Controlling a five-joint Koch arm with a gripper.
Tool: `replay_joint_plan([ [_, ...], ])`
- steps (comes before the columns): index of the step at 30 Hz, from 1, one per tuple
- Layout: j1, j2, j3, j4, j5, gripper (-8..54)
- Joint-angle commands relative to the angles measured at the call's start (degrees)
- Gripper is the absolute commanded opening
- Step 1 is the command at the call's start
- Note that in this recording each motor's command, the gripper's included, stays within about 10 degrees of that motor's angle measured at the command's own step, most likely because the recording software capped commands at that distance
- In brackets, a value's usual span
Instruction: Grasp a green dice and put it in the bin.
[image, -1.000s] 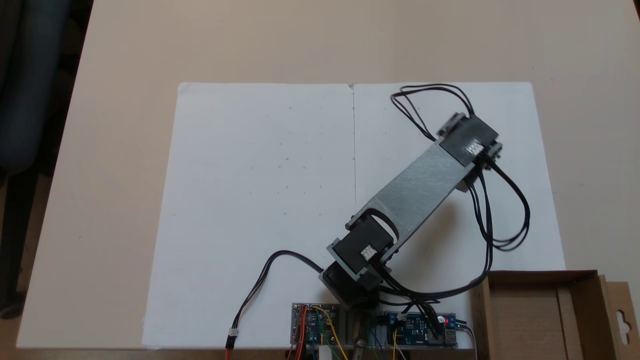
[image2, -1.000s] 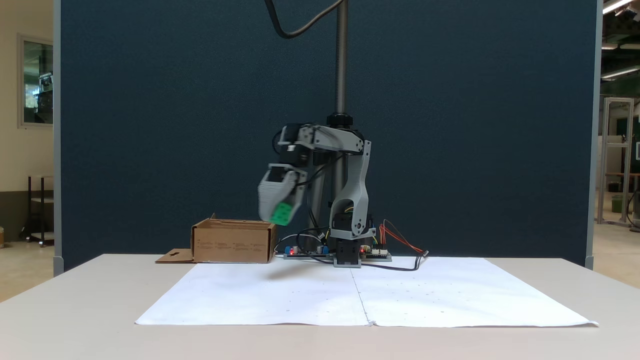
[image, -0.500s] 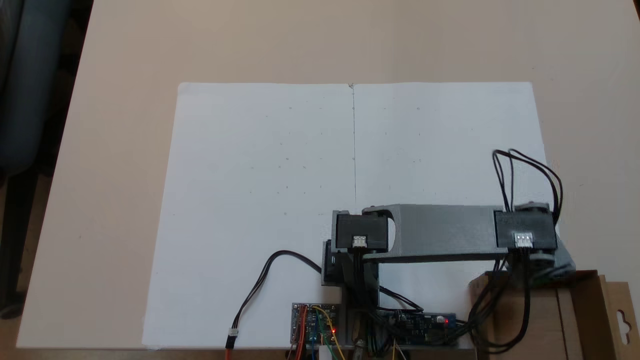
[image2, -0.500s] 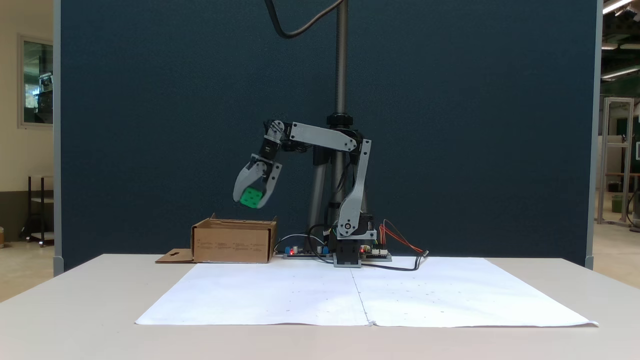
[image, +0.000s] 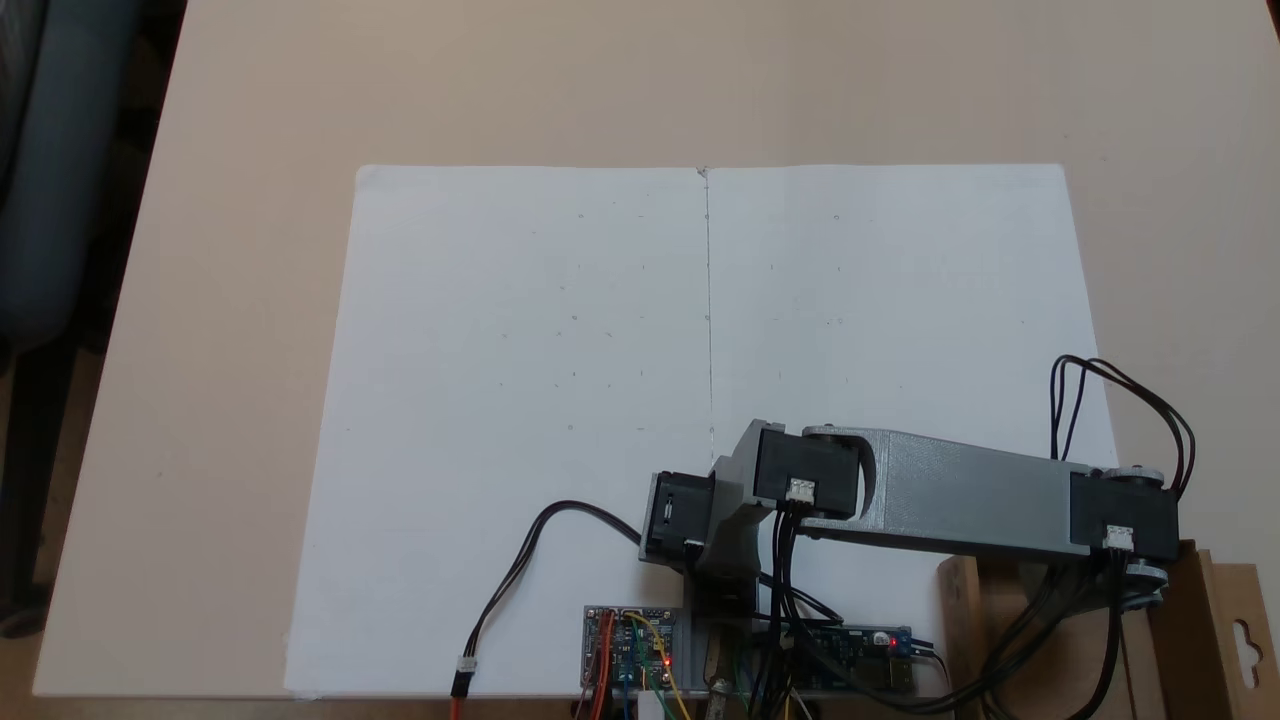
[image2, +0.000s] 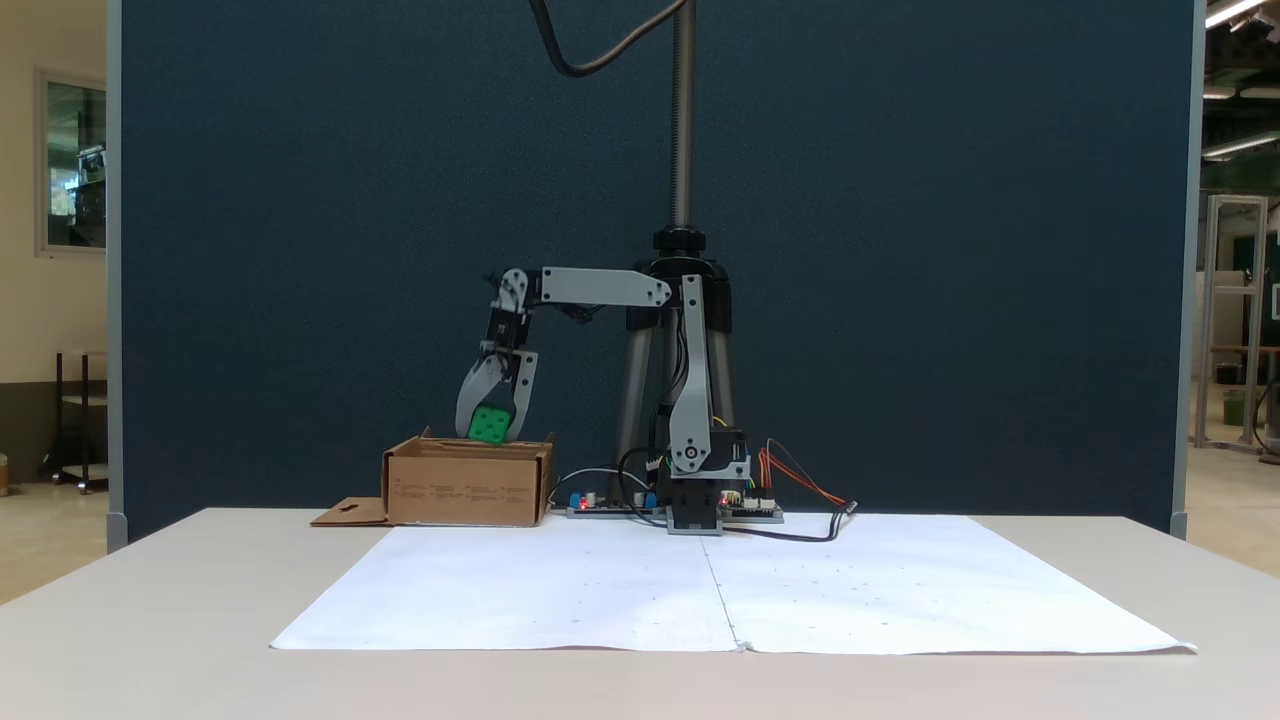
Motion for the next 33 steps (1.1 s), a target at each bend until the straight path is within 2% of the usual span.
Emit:
replay_joint_plan([
  [1,1.3,1.3,-3.7,-0.9,9.7,11.7],
  [7,3.2,-2.8,-8.3,-2.0,16.6,11.7],
  [16,5.0,-6.8,-12.7,-2.9,16.4,11.7],
  [17,5.0,-6.8,-12.7,-2.7,16.3,14.3],
  [19,4.8,-7.2,-12.3,-2.3,16.4,32.1],
  [20,4.7,-7.4,-11.9,-2.2,16.4,33.4],
  [23,4.4,-7.7,-11.6,-0.3,16.4,44.6],
  [26,4.4,-7.7,-11.6,0.0,16.9,44.1],
  [30,2.4,-6.8,-12.3,-0.2,25.4,43.2],
  [33,-5.1,-1.2,-12.3,-0.1,30.4,43.2],
])
